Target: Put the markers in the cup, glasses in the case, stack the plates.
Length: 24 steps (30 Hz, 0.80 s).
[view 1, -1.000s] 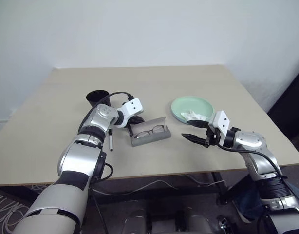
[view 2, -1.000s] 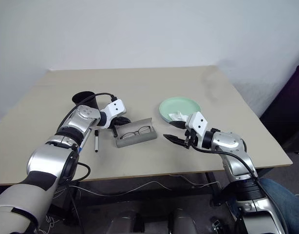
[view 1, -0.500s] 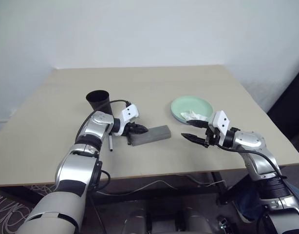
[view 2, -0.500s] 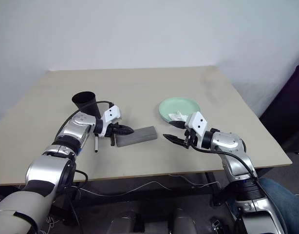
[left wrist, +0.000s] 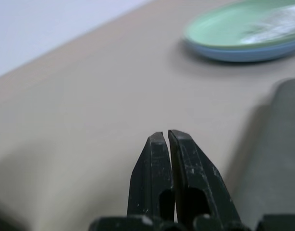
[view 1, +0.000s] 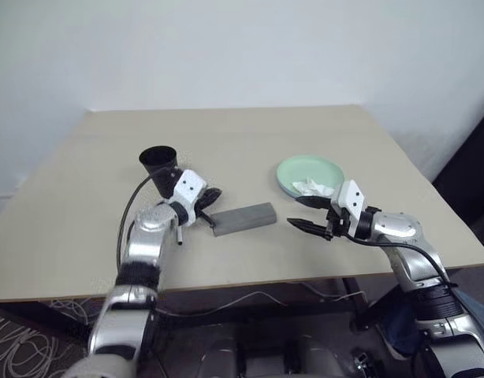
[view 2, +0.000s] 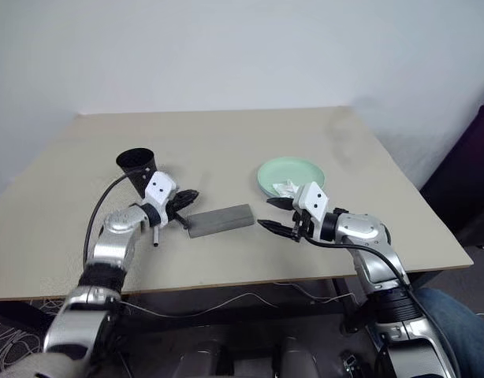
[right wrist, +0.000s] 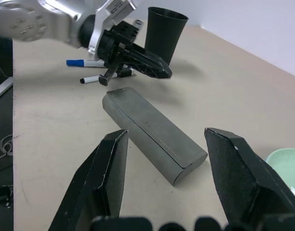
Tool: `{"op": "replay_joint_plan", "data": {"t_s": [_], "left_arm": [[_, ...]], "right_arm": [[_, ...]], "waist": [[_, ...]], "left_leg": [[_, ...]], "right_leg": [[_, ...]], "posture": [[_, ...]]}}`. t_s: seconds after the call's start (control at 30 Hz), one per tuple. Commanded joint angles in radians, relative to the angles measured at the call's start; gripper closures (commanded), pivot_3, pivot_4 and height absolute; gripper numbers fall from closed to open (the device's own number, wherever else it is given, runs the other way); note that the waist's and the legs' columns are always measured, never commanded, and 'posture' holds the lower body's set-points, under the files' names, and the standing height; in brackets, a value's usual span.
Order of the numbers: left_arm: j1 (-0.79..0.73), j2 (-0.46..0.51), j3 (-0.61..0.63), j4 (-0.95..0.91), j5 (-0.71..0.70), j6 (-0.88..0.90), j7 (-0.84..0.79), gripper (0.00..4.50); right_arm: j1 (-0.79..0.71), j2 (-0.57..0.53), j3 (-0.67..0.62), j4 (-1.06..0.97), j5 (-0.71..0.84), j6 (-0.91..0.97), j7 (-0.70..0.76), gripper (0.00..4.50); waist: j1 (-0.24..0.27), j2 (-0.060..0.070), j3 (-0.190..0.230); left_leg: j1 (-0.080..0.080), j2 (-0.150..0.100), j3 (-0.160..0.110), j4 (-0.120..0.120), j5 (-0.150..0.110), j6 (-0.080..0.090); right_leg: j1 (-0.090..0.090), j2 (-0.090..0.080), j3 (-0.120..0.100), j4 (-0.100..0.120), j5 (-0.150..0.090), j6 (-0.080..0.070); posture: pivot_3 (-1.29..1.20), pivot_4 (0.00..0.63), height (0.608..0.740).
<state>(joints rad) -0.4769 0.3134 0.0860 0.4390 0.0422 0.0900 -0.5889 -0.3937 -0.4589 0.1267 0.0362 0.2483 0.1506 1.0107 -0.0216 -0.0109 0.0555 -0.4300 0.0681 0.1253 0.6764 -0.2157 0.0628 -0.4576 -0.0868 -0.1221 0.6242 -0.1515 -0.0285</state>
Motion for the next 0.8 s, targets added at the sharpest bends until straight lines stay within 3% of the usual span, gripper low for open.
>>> {"op": "replay_joint_plan", "data": {"t_s": [0.03, 0.13, 0.23, 0.47, 0.8], "left_arm": [[0.063, -0.038, 0.049, -0.213, 0.022, 0.147, 0.210, 4.46], [0.137, -0.117, 0.079, -0.361, 0.033, 0.278, 0.375, 4.46], [0.152, -0.159, 0.098, -0.420, 0.046, 0.354, 0.484, 3.93], [0.120, -0.172, 0.088, -0.438, 0.050, 0.474, 0.593, 1.48], [0.050, -0.185, 0.095, -0.399, -0.002, 0.597, 0.610, 1.48]], "right_arm": [[-0.027, -0.008, -0.013, -0.004, 0.018, -0.010, 0.014, 1.75], [-0.037, -0.007, -0.012, 0.008, 0.019, -0.010, 0.026, 1.75], [-0.042, -0.004, -0.006, 0.017, 0.018, -0.012, 0.036, 1.75], [-0.046, 0.005, 0.003, 0.027, 0.013, -0.017, 0.038, 1.75], [-0.021, 0.001, -0.004, 0.007, 0.013, -0.015, 0.025, 1.75]], "waist": [[0.000, 0.000, 0.000], [0.002, 0.000, 0.000], [0.002, 0.000, 0.000], [0.002, 0.000, 0.000], [0.002, 0.000, 0.000]], "left_leg": [[0.000, 0.000, 0.000, 0.000, 0.000, 0.000], [0.001, 0.000, -0.001, 0.001, 0.000, 0.000], [0.000, 0.000, -0.001, 0.001, 0.000, 0.000], [0.000, 0.000, -0.002, 0.001, 0.000, 0.000], [0.000, 0.001, -0.002, 0.001, 0.000, 0.000]], "right_leg": [[0.000, 0.000, 0.000, 0.000, 0.000, 0.000], [0.001, 0.000, -0.001, 0.000, 0.000, 0.000], [0.001, 0.000, -0.001, 0.000, 0.000, 0.000], [0.001, 0.001, -0.004, -0.001, 0.000, 0.000], [0.001, 0.000, -0.004, -0.002, 0.000, 0.000]], "posture": [[0.00, 0.000, 0.740], [0.00, 0.000, 0.740], [0.00, 0.000, 0.740], [0.00, 0.000, 0.740], [0.00, 0.000, 0.740]]}}
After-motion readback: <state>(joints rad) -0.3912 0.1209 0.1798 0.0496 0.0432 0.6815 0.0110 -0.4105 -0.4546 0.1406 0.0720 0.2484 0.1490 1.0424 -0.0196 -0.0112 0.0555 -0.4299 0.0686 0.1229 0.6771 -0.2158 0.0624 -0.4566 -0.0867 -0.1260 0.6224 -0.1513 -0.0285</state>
